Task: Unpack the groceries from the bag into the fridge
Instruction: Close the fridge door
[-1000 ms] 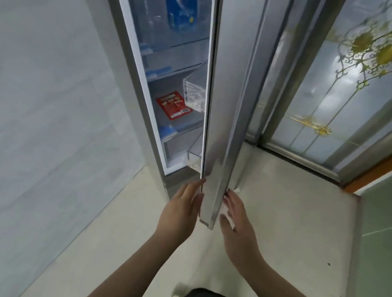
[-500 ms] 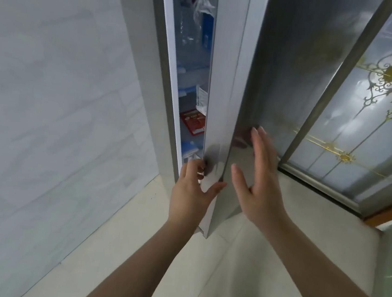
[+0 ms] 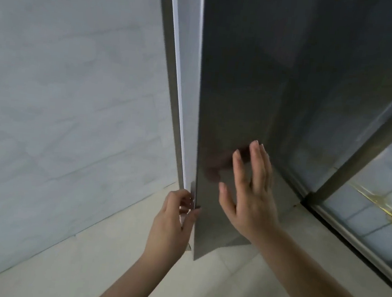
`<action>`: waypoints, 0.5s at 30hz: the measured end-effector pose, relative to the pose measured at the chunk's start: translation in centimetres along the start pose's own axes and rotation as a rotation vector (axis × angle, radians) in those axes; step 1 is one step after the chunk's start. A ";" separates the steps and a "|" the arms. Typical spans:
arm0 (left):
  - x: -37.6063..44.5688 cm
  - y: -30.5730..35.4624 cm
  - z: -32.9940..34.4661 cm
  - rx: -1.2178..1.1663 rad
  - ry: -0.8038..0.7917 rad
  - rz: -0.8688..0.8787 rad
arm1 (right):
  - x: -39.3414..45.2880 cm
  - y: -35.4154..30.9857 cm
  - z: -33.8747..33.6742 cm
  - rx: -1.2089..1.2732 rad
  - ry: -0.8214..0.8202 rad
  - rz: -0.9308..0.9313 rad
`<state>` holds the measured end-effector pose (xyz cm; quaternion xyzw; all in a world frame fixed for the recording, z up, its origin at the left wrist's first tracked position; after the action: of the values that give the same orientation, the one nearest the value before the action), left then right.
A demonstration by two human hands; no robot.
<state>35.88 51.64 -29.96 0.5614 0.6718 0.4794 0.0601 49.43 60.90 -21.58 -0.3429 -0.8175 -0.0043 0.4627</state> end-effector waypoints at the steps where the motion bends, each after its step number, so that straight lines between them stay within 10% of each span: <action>1: 0.0 0.0 0.1 0.010 0.027 -0.005 | 0.1 0.2 0.4 -0.018 -0.016 -0.026; 15: 5.8 -4.0 -1.2 -0.007 0.224 -0.187 | 4.1 0.8 7.9 -0.127 -0.129 -0.138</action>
<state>30.30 56.03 -29.53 0.4391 0.7220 0.5338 0.0311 42.57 66.39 -23.22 -0.3142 -0.8653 -0.0657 0.3849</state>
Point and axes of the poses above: each hand's wrist, its own x-axis towards the middle knuckle, its own z-axis out of the palm, y = z × x, the point moved 9 cm from there along x, towards the middle knuckle, and after that the axes turned 13 degrees about z, right-handed, at the moved point
